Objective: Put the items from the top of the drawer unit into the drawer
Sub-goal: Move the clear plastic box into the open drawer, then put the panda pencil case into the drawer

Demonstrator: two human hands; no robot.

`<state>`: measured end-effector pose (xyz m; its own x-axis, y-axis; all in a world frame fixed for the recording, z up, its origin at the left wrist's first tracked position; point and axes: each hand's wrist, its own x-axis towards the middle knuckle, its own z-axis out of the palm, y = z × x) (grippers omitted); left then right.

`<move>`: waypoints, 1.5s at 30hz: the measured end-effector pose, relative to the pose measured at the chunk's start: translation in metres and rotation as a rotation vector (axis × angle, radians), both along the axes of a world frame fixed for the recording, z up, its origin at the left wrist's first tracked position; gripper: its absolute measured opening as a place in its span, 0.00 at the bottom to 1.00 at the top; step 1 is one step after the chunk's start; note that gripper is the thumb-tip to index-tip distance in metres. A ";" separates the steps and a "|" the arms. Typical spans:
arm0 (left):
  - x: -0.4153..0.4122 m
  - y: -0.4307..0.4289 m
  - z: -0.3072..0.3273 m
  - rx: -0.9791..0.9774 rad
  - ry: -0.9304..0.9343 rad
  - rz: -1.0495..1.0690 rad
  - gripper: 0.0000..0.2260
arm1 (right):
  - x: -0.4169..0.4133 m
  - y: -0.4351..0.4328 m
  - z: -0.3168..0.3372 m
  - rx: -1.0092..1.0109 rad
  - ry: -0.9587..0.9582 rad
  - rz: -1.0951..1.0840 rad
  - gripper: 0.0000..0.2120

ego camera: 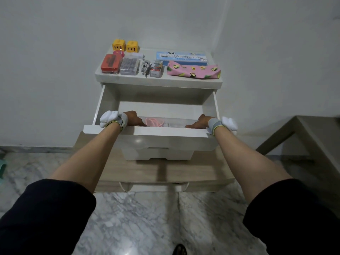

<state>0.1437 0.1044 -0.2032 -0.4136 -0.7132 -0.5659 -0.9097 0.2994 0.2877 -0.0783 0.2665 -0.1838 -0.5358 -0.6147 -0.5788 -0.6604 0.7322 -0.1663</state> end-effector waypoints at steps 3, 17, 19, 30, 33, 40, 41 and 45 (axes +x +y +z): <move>0.001 -0.001 0.000 -0.007 -0.028 -0.030 0.27 | 0.003 -0.001 0.004 0.062 0.054 0.071 0.38; 0.000 0.013 0.012 -0.027 -0.071 -0.089 0.27 | 0.022 -0.005 0.025 0.351 0.392 0.404 0.22; 0.000 0.013 0.010 -0.029 -0.073 -0.088 0.29 | 0.023 -0.009 0.031 0.412 0.379 0.418 0.23; -0.005 0.018 0.050 0.158 0.114 0.013 0.27 | 0.027 0.008 0.070 0.161 0.115 0.231 0.27; -0.009 0.019 0.083 0.176 0.188 -0.039 0.25 | 0.027 0.016 0.099 -0.003 -0.063 0.118 0.27; -0.024 0.015 0.162 0.011 0.443 -0.071 0.24 | 0.013 0.014 0.143 -0.422 -0.030 0.072 0.23; -0.026 0.015 0.169 -0.042 0.462 -0.076 0.27 | 0.012 0.013 0.148 -0.467 0.017 0.091 0.24; -0.042 0.004 0.187 -0.310 0.535 -0.116 0.34 | -0.004 -0.004 0.162 -0.611 0.164 0.085 0.28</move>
<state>0.1016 0.1083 -0.0165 -0.6669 -0.7444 -0.0334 -0.6204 0.5299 0.5782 -0.0819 0.2623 -0.0219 -0.5222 -0.8524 -0.0247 -0.7648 0.4809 -0.4287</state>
